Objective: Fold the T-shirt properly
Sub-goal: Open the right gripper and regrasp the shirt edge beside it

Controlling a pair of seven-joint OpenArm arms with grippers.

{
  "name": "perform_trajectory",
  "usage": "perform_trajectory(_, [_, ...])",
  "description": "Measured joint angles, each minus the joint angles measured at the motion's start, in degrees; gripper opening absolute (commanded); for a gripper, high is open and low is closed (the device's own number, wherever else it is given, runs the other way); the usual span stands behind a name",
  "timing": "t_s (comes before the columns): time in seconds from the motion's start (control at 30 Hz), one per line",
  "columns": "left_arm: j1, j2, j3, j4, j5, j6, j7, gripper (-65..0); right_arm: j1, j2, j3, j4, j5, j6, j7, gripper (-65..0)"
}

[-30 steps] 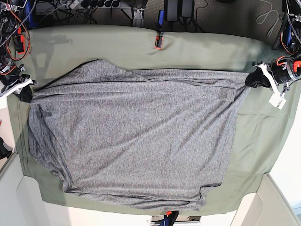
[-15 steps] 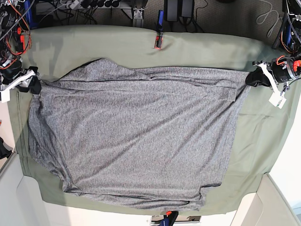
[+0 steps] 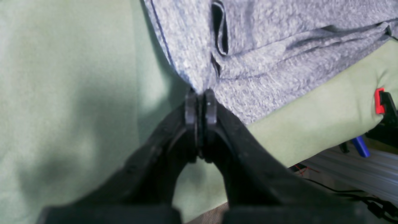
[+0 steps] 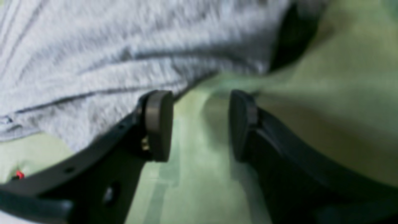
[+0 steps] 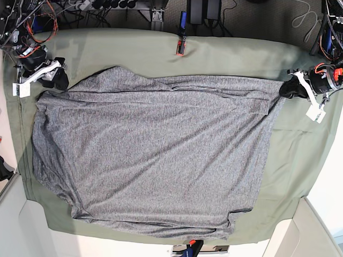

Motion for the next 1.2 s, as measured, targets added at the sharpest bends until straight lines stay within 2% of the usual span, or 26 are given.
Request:
perform_trajectory(0.2, [0.0,0.0,0.0,0.0,0.0,0.0,0.1,-62.9,3.1,0.0,0.0,-3.8,-3.3,-1.9,0.7,-35.3])
perform_trajectory(0.43, [0.0,0.0,0.0,0.0,1.2,0.0,0.1,-62.9,6.5,0.0,0.0,-8.1,-3.5,-1.7,2.0,-36.9])
perform_trajectory(0.47, [0.0,0.0,0.0,0.0,2.4,0.0,-0.1,-63.0,6.9,0.0,0.0,-8.6,-3.5,-1.7,2.1,-41.8])
perform_trajectory(0.53, [0.0,0.0,0.0,0.0,3.4,0.0,-0.1,-63.3,7.1,0.0,0.0,-8.9,-3.7,-1.8,2.0,-59.4])
perform_trajectory(0.57, [0.0,0.0,0.0,0.0,3.5,0.0,-0.1,-64.0,7.1,0.0,0.0,-9.0,-3.9,-1.8,1.8,-65.0])
perform_trajectory(0.7, [0.0,0.0,0.0,0.0,3.1,0.0,1.5,-65.0,7.0,0.2,0.0,-8.7,-3.9,-1.5,0.5,-65.0])
perform_trajectory(0.87, [0.0,-0.2,0.0,1.5,-3.8,0.0,10.4,-65.0,3.6,0.1,1.5,-3.7,-2.0,-1.3,-1.0,-65.0])
perform_trajectory(1.07, [-0.2,-3.7,-0.8,5.0,-4.9,0.0,9.6,-65.0,5.3,0.2,6.1,-2.4,-1.5,-1.9,-0.1,-65.0])
perform_trajectory(1.2, [-0.2,-6.8,-0.8,5.0,-3.3,0.0,5.6,-65.0,6.8,0.2,7.6,-2.4,-2.0,-2.2,-0.7,-65.0])
